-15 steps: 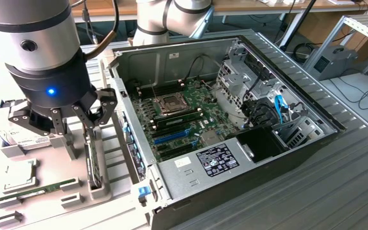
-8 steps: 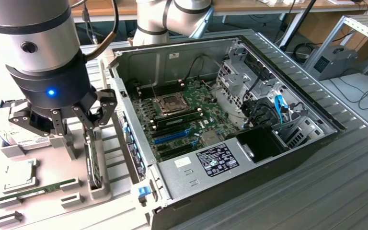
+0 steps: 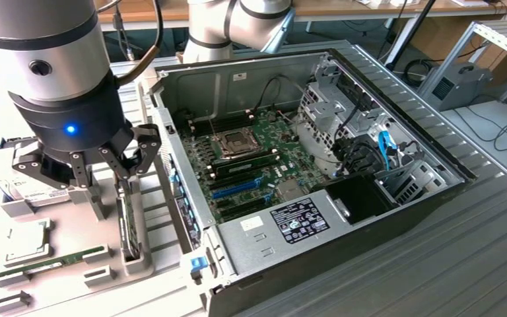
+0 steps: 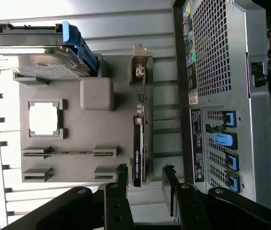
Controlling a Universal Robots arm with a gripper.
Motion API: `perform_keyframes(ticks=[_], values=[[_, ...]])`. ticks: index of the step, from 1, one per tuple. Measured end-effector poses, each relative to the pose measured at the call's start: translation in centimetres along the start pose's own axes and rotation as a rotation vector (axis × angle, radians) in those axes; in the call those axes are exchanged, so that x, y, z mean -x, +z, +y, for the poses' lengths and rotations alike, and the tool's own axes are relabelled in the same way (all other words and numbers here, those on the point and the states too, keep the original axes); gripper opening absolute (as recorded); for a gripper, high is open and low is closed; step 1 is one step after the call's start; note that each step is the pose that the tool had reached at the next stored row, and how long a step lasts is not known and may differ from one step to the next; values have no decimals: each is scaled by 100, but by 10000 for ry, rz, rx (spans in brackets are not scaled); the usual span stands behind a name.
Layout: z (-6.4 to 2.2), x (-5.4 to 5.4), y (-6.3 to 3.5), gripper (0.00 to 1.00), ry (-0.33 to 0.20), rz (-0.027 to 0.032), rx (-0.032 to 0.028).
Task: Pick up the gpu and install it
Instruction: 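Pick up the gpu and move the gpu toward the slot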
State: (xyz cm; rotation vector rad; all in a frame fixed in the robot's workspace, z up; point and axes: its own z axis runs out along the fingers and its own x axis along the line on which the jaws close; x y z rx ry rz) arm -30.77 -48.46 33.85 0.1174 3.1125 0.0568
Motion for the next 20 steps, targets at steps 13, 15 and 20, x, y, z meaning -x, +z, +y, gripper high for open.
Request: perform_keyframes(ticks=[13, 15, 20], values=[[-2, -8, 32, 42, 0, 0, 0], [-2, -9, 37, 42, 0, 0, 0], [-2, -11, 48, 42, 0, 1, -1]])
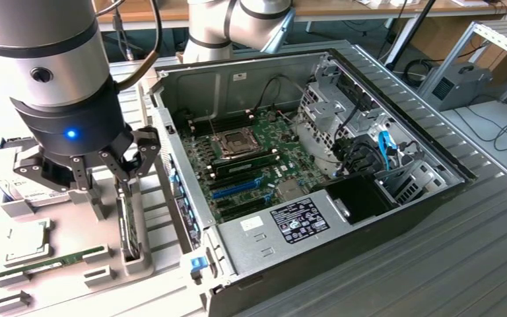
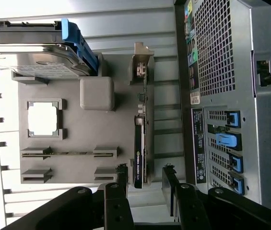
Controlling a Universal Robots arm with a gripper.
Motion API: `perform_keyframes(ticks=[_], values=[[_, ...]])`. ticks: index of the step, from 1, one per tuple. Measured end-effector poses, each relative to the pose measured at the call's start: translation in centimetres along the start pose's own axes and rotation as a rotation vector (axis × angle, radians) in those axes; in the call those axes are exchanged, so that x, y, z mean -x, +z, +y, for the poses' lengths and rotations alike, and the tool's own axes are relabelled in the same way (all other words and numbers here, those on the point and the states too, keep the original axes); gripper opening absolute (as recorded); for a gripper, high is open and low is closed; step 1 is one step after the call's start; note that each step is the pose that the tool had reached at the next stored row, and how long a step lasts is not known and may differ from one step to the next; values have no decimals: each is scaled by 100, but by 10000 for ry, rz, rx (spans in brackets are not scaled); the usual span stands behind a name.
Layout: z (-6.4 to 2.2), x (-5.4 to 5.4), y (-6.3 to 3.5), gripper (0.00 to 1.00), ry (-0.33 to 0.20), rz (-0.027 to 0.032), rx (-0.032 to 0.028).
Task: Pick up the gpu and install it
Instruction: 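Pick up the gpu and move the gpu toward the slot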
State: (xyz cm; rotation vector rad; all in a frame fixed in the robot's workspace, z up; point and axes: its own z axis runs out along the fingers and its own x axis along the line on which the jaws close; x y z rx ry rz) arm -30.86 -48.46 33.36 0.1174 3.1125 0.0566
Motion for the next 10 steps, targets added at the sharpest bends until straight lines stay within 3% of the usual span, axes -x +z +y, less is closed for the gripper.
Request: perform_keyframes(ticks=[10], values=[[-1, -6, 24, 42, 0, 0, 0]])
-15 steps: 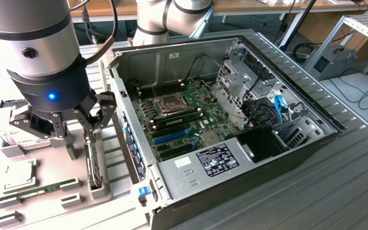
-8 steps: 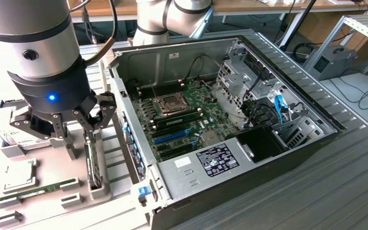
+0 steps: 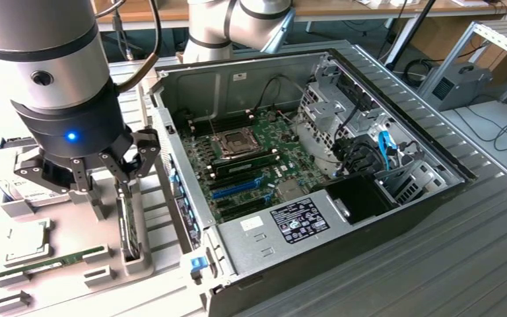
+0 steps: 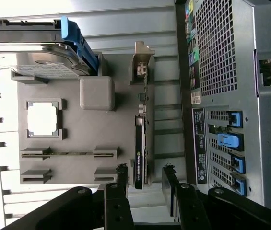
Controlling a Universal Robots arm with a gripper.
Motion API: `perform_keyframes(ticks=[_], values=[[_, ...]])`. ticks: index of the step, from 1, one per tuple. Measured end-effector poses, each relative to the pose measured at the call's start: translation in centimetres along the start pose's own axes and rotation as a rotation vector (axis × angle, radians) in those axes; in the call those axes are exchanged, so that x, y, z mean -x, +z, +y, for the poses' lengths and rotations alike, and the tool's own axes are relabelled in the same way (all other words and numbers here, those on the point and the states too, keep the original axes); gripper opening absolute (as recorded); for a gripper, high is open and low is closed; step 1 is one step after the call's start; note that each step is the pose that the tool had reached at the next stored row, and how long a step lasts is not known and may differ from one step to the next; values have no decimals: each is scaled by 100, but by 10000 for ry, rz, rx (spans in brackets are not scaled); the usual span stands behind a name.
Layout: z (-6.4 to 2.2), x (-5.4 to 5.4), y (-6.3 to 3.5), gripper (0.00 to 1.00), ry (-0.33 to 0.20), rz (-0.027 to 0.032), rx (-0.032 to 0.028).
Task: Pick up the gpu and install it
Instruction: 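Pick up the gpu and move the gpu toward the slot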
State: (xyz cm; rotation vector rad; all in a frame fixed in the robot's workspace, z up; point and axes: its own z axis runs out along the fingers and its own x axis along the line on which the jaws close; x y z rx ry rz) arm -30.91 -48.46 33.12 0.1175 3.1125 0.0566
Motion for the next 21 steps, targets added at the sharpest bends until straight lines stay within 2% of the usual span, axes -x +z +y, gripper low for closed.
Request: perform_keyframes(ticks=[21], values=[[-2, -10, 52, 42, 0, 0, 0]])
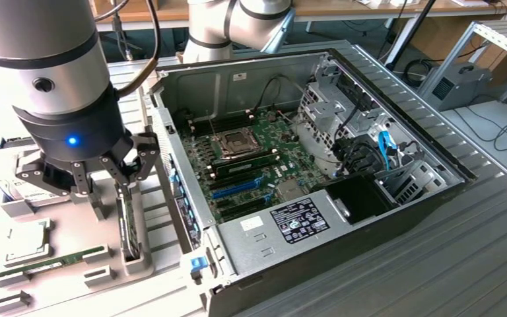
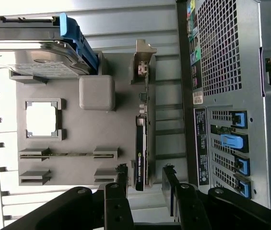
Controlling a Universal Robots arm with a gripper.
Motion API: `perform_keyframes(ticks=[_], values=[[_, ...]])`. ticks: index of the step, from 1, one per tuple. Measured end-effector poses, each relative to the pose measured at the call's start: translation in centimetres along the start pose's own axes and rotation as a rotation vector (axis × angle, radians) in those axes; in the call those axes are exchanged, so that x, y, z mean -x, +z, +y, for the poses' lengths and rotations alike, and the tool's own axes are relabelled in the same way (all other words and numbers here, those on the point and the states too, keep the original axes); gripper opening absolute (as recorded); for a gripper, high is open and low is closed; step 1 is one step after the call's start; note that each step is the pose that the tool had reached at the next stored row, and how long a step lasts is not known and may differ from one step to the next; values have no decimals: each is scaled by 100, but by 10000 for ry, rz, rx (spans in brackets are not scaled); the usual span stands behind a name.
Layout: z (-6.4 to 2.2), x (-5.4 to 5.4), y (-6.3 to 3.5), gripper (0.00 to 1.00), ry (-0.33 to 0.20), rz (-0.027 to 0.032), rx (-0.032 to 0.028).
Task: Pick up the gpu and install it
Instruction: 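Pick up the gpu and move the gpu toward the slot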
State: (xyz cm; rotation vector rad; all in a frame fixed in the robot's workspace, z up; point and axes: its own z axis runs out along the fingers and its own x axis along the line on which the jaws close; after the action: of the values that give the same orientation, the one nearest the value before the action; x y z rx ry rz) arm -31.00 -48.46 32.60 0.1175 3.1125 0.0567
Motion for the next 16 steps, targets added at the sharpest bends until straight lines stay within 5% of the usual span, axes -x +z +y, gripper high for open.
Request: perform_keyframes(ticks=[16], values=[[-2, -4, 31, 42, 0, 0, 1]])
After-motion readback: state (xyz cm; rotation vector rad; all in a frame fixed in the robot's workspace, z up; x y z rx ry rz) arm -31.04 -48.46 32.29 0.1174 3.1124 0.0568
